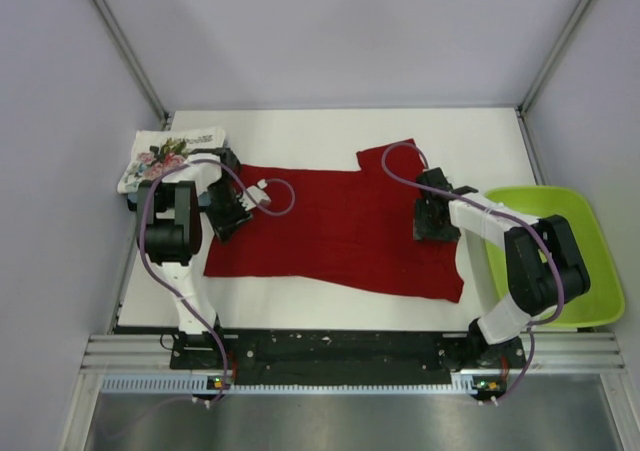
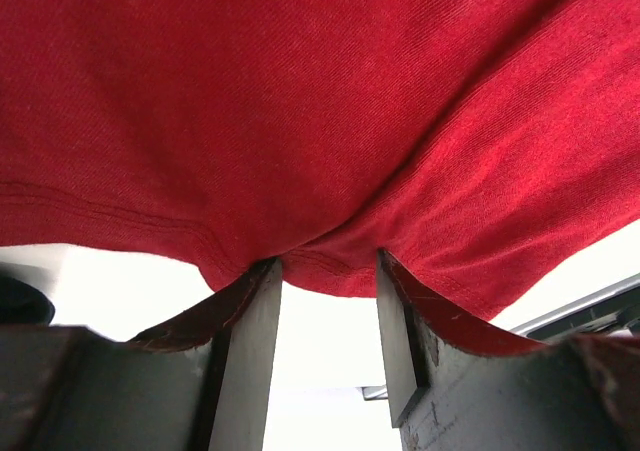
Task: Fold and stack the t-shirts
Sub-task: Fold the flattened tshirt in 1/3 of the way
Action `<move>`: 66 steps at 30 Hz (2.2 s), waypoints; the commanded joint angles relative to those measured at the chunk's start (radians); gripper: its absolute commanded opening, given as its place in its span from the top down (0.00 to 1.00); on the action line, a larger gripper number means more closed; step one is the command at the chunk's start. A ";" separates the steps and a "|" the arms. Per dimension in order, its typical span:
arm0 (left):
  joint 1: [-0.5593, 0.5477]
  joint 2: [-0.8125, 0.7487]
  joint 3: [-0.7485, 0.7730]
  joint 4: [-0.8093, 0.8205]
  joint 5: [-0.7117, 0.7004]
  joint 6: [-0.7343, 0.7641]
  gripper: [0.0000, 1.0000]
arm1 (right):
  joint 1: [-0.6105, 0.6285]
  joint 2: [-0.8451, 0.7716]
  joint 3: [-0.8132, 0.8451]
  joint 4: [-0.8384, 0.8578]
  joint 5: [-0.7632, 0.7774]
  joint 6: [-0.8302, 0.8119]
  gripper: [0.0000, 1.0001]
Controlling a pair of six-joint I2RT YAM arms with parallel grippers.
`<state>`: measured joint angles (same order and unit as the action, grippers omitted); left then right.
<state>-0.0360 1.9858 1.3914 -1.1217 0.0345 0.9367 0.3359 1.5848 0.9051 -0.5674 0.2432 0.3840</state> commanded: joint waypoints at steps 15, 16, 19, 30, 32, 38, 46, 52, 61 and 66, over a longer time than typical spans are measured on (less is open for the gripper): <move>-0.016 -0.104 0.005 -0.133 0.077 0.036 0.59 | -0.011 0.009 0.008 -0.020 0.041 -0.023 0.40; -0.018 -0.099 0.006 -0.139 0.073 0.036 0.59 | -0.011 0.009 0.008 -0.020 0.042 -0.025 0.40; -0.018 -0.081 0.000 -0.132 0.048 0.024 0.60 | -0.011 0.007 0.009 -0.020 0.041 -0.027 0.40; -0.025 -0.062 0.057 -0.029 0.100 -0.036 0.49 | -0.012 0.004 0.008 -0.014 0.042 -0.033 0.40; -0.041 -0.055 0.054 -0.044 0.151 -0.036 0.49 | -0.011 0.003 0.005 -0.012 0.045 -0.031 0.40; -0.097 -0.036 0.018 -0.027 0.200 -0.027 0.49 | -0.012 0.006 0.008 -0.014 0.041 -0.034 0.40; -0.093 0.030 0.064 -0.041 0.191 -0.042 0.42 | -0.012 0.000 0.005 -0.012 0.047 -0.034 0.40; -0.058 0.028 0.043 -0.043 0.171 -0.039 0.42 | -0.012 0.000 0.003 -0.012 0.048 -0.036 0.40; -0.039 -0.034 -0.018 -0.107 0.145 0.013 0.47 | -0.011 0.001 0.005 -0.012 0.048 -0.037 0.40; -0.018 -0.042 -0.009 -0.119 0.130 0.022 0.62 | -0.014 0.001 0.005 -0.015 0.048 -0.037 0.40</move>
<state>-0.0757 1.9888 1.3800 -1.1942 0.1776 0.9260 0.3355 1.5848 0.9051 -0.5652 0.2436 0.3664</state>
